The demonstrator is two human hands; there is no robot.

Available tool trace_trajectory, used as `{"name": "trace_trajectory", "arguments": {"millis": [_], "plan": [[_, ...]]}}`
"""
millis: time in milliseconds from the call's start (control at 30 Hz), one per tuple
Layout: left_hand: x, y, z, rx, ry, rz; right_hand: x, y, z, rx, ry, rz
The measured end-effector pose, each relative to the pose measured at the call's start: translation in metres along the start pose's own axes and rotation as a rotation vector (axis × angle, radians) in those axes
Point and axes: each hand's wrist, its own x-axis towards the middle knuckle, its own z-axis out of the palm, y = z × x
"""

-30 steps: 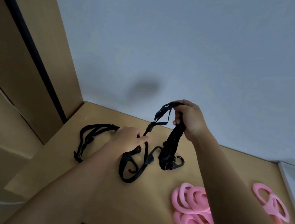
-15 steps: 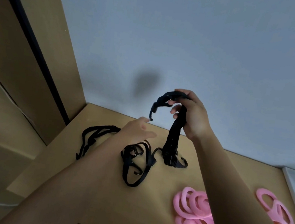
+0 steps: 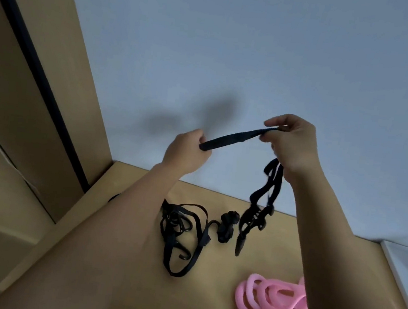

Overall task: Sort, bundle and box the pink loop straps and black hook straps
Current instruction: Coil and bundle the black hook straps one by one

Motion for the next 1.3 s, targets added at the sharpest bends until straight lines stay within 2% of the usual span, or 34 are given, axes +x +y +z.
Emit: {"name": "trace_trajectory", "arguments": {"millis": [133,300,367,500,600,667,767,867,933,1000,1067,1133,1200,1233,1300], "plan": [[0.006,-0.008,-0.016,0.047,-0.039,0.022,-0.003,0.002,-0.009,-0.069,0.038,-0.038],[0.0,-0.008,-0.025,-0.013,-0.286,-0.085,-0.003,0.004,-0.012,-0.223,-0.129,-0.074],[-0.004,-0.007,-0.024,-0.015,-0.324,-0.085,-0.003,0.005,-0.007,-0.287,-0.191,-0.102],[-0.012,0.016,-0.013,-0.173,-0.325,-0.023,-0.006,0.007,0.014,-0.378,-0.287,-0.157],[-0.019,0.041,-0.005,-0.37,-0.332,-0.047,-0.007,0.003,0.025,-0.309,-0.288,-0.167],[-0.017,0.049,-0.007,-0.442,-0.291,-0.076,-0.005,0.001,0.023,-0.254,-0.259,-0.141],[-0.009,0.052,-0.023,-0.412,-0.171,-0.076,-0.002,0.009,0.013,-0.28,-0.278,-0.092],[-0.003,0.056,-0.037,-0.384,-0.126,-0.051,-0.004,0.023,0.011,-0.29,-0.365,-0.024],[-0.001,0.059,-0.041,-0.449,-0.099,-0.098,-0.006,0.028,0.013,-0.291,-0.434,0.012],[0.001,0.06,-0.042,-0.529,-0.085,-0.152,-0.008,0.032,0.016,-0.304,-0.57,0.088],[0.001,0.06,-0.041,-0.513,-0.093,-0.166,-0.012,0.039,0.021,-0.275,-0.669,0.177],[0.001,0.058,-0.039,-0.519,-0.074,-0.165,-0.014,0.043,0.027,-0.268,-0.603,0.162],[0.001,0.055,-0.037,-0.519,-0.036,-0.154,-0.013,0.044,0.033,-0.161,-0.395,0.106],[0.001,0.054,-0.035,-0.493,-0.009,-0.133,-0.011,0.043,0.035,-0.021,-0.31,0.12],[-0.002,0.055,-0.029,-0.448,0.063,-0.062,-0.012,0.042,0.041,0.365,-0.272,0.218]]}}
